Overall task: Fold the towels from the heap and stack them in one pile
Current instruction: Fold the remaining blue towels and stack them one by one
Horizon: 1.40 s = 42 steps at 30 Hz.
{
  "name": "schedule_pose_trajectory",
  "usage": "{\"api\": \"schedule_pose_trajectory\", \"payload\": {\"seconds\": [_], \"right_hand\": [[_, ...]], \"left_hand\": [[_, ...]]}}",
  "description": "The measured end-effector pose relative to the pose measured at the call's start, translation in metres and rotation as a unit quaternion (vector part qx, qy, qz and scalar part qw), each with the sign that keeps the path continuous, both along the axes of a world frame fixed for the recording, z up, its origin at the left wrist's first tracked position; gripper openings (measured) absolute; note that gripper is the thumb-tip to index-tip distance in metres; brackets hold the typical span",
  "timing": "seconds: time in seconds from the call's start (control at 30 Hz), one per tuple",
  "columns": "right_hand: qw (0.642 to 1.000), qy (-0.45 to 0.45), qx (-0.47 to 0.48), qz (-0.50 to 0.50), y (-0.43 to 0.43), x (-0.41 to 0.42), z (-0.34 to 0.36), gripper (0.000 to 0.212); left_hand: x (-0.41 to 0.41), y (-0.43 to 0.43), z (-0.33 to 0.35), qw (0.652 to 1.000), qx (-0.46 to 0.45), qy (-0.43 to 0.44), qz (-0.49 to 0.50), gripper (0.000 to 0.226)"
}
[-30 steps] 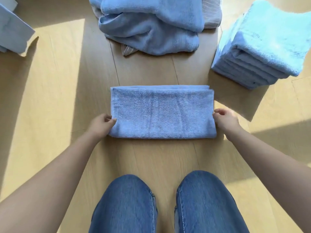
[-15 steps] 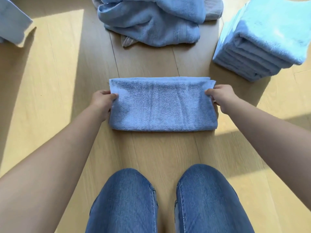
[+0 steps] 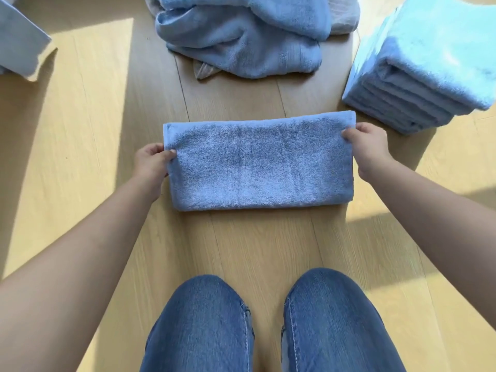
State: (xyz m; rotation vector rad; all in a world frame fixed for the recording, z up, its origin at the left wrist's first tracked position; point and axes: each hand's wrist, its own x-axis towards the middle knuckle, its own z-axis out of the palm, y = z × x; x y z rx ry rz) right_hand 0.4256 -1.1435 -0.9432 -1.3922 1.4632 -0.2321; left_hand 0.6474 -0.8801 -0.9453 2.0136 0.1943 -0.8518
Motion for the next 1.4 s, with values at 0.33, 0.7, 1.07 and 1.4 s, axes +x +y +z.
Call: {"api": "schedule_pose_trajectory", "payload": {"seconds": [0.33, 0.7, 1.07, 1.4], "right_hand": [[0.973, 0.152, -0.141, 0.099, 0.049, -0.009, -0.004, 0.041], [0.866, 0.206, -0.185, 0.416, 0.141, 0.021, -0.008, 0.057], [0.728, 0.302, -0.222, 0.574, 0.174, -0.019, -0.027, 0.071], [0.749, 0.268, -0.275, 0.54, 0.172, -0.049, -0.019, 0.075]], "left_hand": [[-0.022, 0.024, -0.023, 0.991, 0.125, 0.047, -0.005, 0.043], [-0.039, 0.031, -0.01, 0.987, 0.12, 0.104, -0.022, 0.025], [-0.044, 0.029, 0.018, 0.994, 0.064, 0.033, -0.079, 0.024], [-0.087, -0.034, 0.076, 0.959, 0.057, -0.214, -0.176, 0.007]]}}
